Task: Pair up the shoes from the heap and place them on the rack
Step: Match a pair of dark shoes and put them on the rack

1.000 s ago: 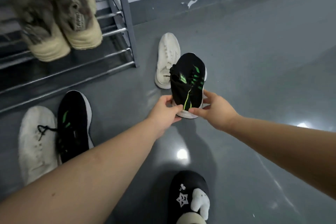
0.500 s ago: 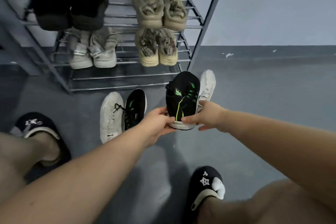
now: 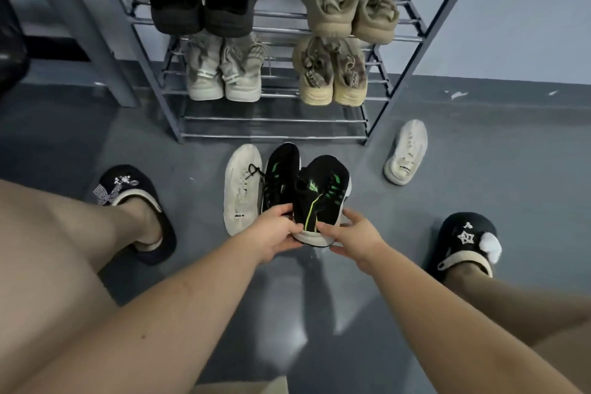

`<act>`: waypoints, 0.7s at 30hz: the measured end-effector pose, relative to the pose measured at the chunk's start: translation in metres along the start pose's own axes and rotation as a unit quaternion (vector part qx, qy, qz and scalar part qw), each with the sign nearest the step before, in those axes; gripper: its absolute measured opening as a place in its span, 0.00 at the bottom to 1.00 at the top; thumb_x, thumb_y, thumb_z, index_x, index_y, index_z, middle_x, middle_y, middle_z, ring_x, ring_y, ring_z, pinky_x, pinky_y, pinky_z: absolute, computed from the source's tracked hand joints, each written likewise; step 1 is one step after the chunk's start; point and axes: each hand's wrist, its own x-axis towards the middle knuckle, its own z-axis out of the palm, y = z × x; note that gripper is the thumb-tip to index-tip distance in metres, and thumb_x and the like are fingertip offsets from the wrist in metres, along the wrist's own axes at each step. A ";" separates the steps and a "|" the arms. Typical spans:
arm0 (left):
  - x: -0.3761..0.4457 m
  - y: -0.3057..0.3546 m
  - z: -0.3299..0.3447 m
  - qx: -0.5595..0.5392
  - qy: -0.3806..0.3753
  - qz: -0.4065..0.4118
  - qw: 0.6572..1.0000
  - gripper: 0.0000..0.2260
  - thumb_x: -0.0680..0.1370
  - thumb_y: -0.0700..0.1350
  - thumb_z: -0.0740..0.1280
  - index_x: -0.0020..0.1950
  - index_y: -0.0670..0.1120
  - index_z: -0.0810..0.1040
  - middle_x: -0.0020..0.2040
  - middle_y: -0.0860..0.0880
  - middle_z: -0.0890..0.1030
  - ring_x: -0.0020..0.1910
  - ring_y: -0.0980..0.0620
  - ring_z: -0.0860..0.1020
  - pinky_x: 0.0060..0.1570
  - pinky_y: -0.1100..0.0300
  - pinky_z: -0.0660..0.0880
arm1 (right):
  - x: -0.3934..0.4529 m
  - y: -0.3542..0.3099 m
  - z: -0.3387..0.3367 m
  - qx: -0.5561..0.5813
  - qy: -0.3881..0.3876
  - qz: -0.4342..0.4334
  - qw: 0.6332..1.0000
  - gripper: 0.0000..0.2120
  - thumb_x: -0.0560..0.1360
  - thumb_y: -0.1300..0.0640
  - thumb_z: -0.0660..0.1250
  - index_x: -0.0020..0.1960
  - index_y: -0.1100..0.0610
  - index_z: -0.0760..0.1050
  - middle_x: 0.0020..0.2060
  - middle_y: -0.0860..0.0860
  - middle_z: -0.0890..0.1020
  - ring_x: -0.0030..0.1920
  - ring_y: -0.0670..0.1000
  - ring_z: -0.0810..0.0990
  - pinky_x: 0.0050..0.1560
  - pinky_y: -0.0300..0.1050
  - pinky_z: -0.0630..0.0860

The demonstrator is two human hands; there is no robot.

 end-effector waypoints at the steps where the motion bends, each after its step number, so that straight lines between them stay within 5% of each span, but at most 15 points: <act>1: 0.006 -0.003 0.001 0.002 0.005 -0.005 1.000 0.25 0.77 0.28 0.59 0.73 0.44 0.63 0.57 0.45 0.77 0.55 0.45 0.77 0.53 0.51 0.75 | 0.006 0.004 0.000 0.006 -0.007 0.001 1.000 0.34 0.69 0.62 0.75 0.71 0.55 0.64 0.48 0.52 0.81 0.46 0.50 0.81 0.41 0.41 0.77; 5: 0.035 -0.010 0.003 0.006 0.036 -0.010 0.999 0.27 0.77 0.29 0.60 0.74 0.45 0.61 0.59 0.45 0.76 0.55 0.45 0.77 0.51 0.51 0.78 | 0.037 0.004 -0.005 -0.019 -0.038 -0.010 0.999 0.40 0.69 0.65 0.74 0.75 0.53 0.58 0.50 0.53 0.80 0.49 0.53 0.80 0.49 0.47 0.80; 8: 0.058 -0.015 0.000 -0.001 0.055 -0.005 0.998 0.29 0.76 0.29 0.62 0.75 0.46 0.60 0.65 0.45 0.74 0.56 0.45 0.77 0.44 0.56 0.79 | 0.058 -0.002 -0.005 -0.031 -0.045 -0.034 0.998 0.43 0.69 0.70 0.73 0.76 0.53 0.56 0.50 0.50 0.76 0.51 0.53 0.78 0.38 0.37 0.80; 11: 0.083 -0.017 -0.005 0.043 0.057 0.009 0.997 0.31 0.76 0.31 0.64 0.76 0.48 0.59 0.68 0.46 0.71 0.63 0.46 0.75 0.48 0.57 0.78 | 0.080 -0.002 -0.005 -0.065 -0.040 -0.045 0.996 0.43 0.69 0.69 0.73 0.76 0.52 0.56 0.48 0.45 0.74 0.52 0.51 0.77 0.49 0.40 0.77; 15: 0.108 -0.018 -0.004 0.153 0.064 0.025 0.986 0.28 0.77 0.38 0.65 0.75 0.51 0.62 0.69 0.49 0.72 0.67 0.51 0.71 0.63 0.58 0.69 | 0.110 -0.008 -0.007 -0.087 -0.054 -0.023 0.994 0.43 0.69 0.69 0.72 0.77 0.52 0.55 0.58 0.53 0.75 0.51 0.49 0.75 0.53 0.44 0.75; 21: 0.115 -0.036 -0.019 0.436 0.143 0.044 0.888 0.30 0.78 0.47 0.63 0.77 0.48 0.53 0.75 0.46 0.58 0.74 0.46 0.55 0.73 0.54 0.54 | 0.129 0.020 -0.017 -0.152 -0.043 0.029 0.987 0.44 0.70 0.68 0.72 0.77 0.51 0.53 0.67 0.54 0.72 0.64 0.55 0.74 0.62 0.44 0.71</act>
